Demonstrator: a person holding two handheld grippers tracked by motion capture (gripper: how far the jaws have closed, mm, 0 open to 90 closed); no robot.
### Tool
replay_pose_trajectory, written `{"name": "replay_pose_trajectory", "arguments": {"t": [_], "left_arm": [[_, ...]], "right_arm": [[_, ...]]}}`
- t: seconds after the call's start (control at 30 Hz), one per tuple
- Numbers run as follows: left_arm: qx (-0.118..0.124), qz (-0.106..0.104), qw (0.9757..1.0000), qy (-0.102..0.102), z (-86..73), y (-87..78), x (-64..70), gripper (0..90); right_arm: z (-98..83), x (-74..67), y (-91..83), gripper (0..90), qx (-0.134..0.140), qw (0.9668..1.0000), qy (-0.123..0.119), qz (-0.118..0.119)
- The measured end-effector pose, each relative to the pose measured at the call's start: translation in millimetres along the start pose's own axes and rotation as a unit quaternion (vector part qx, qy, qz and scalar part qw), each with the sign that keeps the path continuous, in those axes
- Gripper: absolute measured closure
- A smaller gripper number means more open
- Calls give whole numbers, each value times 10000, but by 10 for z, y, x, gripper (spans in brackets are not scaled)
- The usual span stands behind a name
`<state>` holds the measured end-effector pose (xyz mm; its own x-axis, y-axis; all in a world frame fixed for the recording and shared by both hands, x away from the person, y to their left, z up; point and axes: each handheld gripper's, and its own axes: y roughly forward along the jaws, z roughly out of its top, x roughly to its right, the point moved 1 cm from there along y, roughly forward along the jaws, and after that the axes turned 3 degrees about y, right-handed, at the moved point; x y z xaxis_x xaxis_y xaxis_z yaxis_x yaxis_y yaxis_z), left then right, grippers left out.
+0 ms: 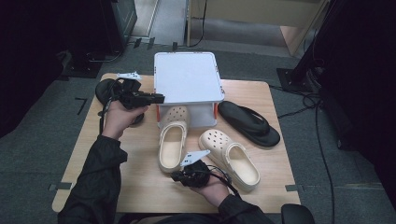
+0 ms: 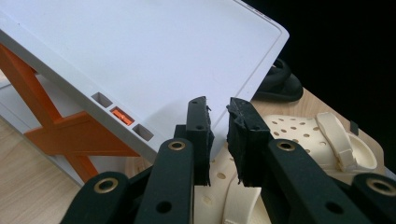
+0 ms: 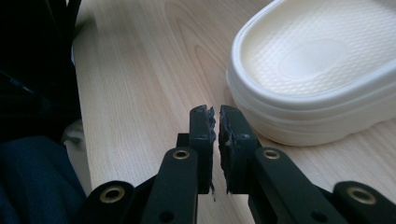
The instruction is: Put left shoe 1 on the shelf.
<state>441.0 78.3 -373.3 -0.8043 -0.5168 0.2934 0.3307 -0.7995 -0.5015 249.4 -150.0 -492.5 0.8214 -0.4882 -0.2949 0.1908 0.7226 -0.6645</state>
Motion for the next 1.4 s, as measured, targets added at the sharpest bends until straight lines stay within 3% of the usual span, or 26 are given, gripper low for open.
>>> {"name": "replay_pose_trajectory", "arguments": {"t": [0.1,0.27,0.33,0.53,0.77,0.83,1.2,1.3,1.4], "left_arm": [[-9,15,10000,10,-1,-6,-1,788],[-16,38,10000,-5,-4,-17,-2,799],[-22,47,10000,-10,-3,-15,0,803],[-25,75,10000,10,-3,-14,6,808],[-23,67,10000,-6,-3,-11,6,809],[-31,59,10000,-8,-3,-11,5,809],[-31,60,10000,-23,-3,-9,9,813],[-35,50,10000,-34,-4,-11,1,818],[-39,53,10000,-35,-3,-11,2,819]], "right_arm": [[4,-3,60,835,-64,10000,-7,-8],[19,45,120,841,-43,9998,-5,-217],[20,62,118,849,-47,9998,-10,-167],[24,48,115,849,-90,9989,-216,-409],[58,139,49,842,3,9982,-121,-579],[77,168,32,844,32,9986,-58,-516],[144,152,62,845,120,9975,-113,-689],[179,217,9,844,258,9970,22,-730],[211,265,-6,844,293,9976,199,-595]]}}
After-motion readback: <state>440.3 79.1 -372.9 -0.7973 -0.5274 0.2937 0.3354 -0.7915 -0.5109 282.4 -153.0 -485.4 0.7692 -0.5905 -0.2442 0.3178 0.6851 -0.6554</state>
